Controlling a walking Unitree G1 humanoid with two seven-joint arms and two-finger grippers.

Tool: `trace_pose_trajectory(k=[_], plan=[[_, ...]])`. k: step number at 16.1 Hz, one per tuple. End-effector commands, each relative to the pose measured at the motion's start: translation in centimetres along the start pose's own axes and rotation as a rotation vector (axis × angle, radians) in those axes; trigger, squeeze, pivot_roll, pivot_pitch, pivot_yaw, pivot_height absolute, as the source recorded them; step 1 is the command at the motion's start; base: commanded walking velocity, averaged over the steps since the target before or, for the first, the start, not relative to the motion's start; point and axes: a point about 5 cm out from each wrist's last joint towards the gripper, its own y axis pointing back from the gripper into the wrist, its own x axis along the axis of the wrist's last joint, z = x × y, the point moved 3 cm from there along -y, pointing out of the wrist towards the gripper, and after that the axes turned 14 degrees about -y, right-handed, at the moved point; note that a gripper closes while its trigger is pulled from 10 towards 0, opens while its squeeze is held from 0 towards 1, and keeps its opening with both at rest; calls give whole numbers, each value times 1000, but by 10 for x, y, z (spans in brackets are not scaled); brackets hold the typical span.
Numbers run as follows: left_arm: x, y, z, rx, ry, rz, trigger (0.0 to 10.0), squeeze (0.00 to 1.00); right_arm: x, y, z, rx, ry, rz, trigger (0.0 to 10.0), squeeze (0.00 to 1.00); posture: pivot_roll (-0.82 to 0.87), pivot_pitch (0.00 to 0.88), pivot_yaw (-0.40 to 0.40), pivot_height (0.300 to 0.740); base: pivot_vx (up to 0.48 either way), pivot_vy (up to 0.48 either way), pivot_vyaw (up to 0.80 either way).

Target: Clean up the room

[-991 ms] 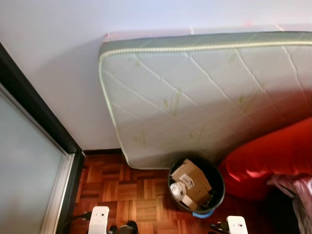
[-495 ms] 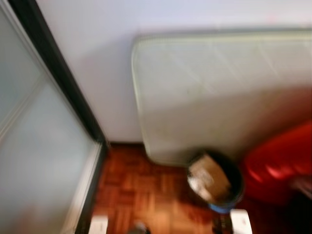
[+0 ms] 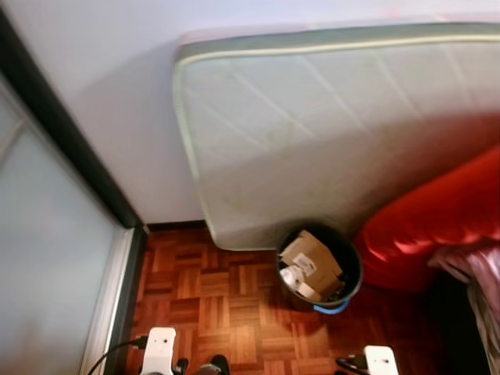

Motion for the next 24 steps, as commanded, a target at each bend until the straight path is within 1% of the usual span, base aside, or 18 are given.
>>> trace_pose_trajectory(k=[1,7,9,12,15,24], plan=[[-14,3,1,-2,-7,-41,10000,0,-11,2,3,-7,-12,-28,10000,0,-1,167,2,740,0,0,-788],[-8,2,-4,10,-4,-20,10000,0,-11,2,2,2,-2,-33,10000,0,-4,164,7,740,0,0,-794],[-7,2,-4,10,-43,-15,10000,0,-11,2,1,2,-2,-35,10000,0,-6,161,9,740,0,0,-744],[-6,2,-4,15,-30,-7,10000,0,-11,2,1,4,2,-37,10000,0,-6,156,9,740,0,-371,-738],[-5,1,-4,20,-9,-4,10000,0,-12,2,1,6,4,-38,10000,0,-8,145,10,740,0,0,-740],[-6,2,-7,23,0,-2,10000,0,-12,2,1,8,8,-43,10000,0,-9,134,11,740,0,0,-765]])
